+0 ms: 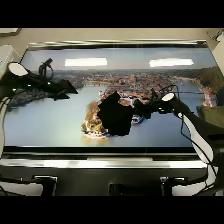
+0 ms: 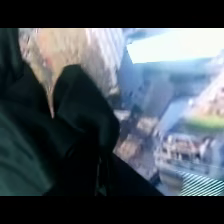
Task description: Fold the clothes and pants, and hang the long-sleeved shirts on hangers.
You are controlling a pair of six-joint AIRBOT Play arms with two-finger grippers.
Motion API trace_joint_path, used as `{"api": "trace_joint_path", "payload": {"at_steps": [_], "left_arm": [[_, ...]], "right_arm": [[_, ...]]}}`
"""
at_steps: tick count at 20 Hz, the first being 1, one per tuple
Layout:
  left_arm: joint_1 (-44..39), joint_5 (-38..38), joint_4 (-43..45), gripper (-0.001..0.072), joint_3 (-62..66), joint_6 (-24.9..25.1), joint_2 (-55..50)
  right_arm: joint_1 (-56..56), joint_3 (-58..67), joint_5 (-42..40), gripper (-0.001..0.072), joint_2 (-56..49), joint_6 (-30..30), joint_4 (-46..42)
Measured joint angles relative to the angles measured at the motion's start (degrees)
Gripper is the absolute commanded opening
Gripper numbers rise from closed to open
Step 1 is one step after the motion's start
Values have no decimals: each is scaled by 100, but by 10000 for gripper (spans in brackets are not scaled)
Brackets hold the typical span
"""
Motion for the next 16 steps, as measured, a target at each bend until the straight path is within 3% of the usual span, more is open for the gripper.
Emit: {"api": "trace_joint_path", "payload": {"at_steps": [8, 16], "left_arm": [[-321, 315, -557, 690, -2, 490, -1429], [-483, 767, -852, 690, 0, 903, -1718]], "right_arm": [[-2, 2, 306, 35, 376, 168, -227], [-2, 2, 555, 35, 413, 190, -251]]}}
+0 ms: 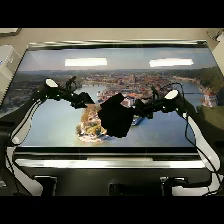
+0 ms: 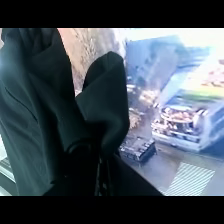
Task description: Fold the clothes and pants, and hang the long-sleeved shirts on hangers.
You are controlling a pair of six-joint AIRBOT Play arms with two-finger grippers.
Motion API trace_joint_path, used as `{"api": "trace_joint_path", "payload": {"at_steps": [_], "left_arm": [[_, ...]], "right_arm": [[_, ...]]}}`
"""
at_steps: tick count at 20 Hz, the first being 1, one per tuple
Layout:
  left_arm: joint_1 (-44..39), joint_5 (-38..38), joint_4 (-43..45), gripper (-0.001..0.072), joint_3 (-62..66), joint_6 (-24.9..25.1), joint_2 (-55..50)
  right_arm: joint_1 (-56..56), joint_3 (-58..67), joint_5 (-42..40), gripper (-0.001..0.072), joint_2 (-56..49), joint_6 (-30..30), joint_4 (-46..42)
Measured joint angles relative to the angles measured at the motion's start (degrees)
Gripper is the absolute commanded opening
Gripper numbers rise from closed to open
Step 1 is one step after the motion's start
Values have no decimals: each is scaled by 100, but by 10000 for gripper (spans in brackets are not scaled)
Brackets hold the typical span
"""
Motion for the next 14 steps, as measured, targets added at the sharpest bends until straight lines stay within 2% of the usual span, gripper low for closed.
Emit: {"api": "trace_joint_path", "payload": {"at_steps": [6, 13, 14], "left_arm": [[-24, 367, -55, 690, 0, 175, -140], [-304, 468, -605, 685, 85, 450, -411], [-369, 470, -654, 611, 120, 466, -457]], "right_arm": [[0, 0, 92, 35, 0, -2, 0], [0, 0, 166, 35, 0, -4, 4], [0, 0, 179, 35, 0, -4, 4]]}}
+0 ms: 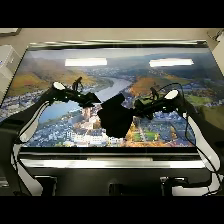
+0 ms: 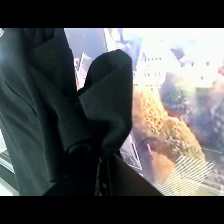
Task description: Fold the clothes and pants, and hang the long-sleeved shirts on hangers.
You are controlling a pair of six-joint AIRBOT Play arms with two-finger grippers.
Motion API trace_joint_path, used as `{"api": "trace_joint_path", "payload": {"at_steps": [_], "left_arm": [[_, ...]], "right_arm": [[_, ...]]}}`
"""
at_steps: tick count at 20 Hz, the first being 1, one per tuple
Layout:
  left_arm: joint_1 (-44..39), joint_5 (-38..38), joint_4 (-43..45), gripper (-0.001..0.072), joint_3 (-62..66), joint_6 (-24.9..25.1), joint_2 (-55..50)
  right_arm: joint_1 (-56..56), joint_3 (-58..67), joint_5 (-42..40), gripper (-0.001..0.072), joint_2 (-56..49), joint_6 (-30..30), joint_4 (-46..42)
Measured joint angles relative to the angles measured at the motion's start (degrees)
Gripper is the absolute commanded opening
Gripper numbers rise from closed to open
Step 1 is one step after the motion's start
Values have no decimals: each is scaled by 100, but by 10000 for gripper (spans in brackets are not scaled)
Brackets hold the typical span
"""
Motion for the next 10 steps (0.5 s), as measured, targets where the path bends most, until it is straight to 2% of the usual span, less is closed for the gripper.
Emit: {"api": "trace_joint_path", "payload": {"at_steps": [1, 6, 7, 8, 10], "left_arm": [[-59, 2, -31, 576, 28, 7, -42], [-262, 22, -96, 574, 120, -98, -157], [-286, 37, -96, 529, 129, -118, -168], [-308, 74, -98, 394, 131, -168, -184], [-332, 149, -22, 350, 133, -260, -210]], "right_arm": [[0, 0, 2, 35, 4, 0, 13], [0, 0, 13, 35, 101, -4, 35], [0, 0, 13, 35, 131, -7, 42], [0, 0, 11, 35, 162, -9, 42], [0, 0, 11, 35, 225, -17, 42]]}}
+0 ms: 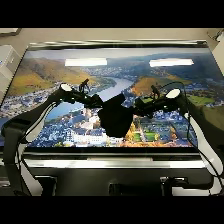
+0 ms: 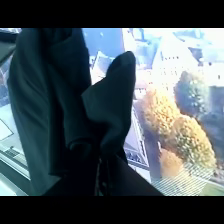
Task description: Fold the clothes and pants, and hang the long-sleeved shirts on hangers.
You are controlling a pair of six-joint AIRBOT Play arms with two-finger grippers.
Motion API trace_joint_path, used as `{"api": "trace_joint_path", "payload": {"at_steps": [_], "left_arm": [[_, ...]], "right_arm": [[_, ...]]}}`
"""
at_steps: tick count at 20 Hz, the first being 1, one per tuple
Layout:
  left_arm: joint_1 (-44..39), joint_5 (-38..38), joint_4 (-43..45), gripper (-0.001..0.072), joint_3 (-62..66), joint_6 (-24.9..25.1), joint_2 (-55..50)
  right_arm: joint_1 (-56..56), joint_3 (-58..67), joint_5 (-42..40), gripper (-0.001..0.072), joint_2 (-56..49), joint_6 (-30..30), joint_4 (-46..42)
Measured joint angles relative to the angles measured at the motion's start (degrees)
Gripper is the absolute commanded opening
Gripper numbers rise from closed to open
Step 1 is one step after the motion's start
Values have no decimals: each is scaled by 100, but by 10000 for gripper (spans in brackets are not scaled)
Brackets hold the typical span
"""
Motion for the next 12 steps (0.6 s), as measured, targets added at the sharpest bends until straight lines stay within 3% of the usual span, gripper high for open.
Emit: {"api": "trace_joint_path", "payload": {"at_steps": [1, 2, 3, 12], "left_arm": [[-15, 13, 11, 279, 4, -20, 0], [-37, 35, 11, 109, 4, -57, -4], [-61, 68, 68, 18, 4, -83, -13], [-46, -50, 0, 14, 538, -179, 2]], "right_arm": [[0, 0, 0, 35, 33, 0, 0], [0, 0, -2, 35, 70, 0, 0], [0, 0, -2, 35, 105, 0, 0], [0, 0, -52, 34, 424, -48, -7]]}}
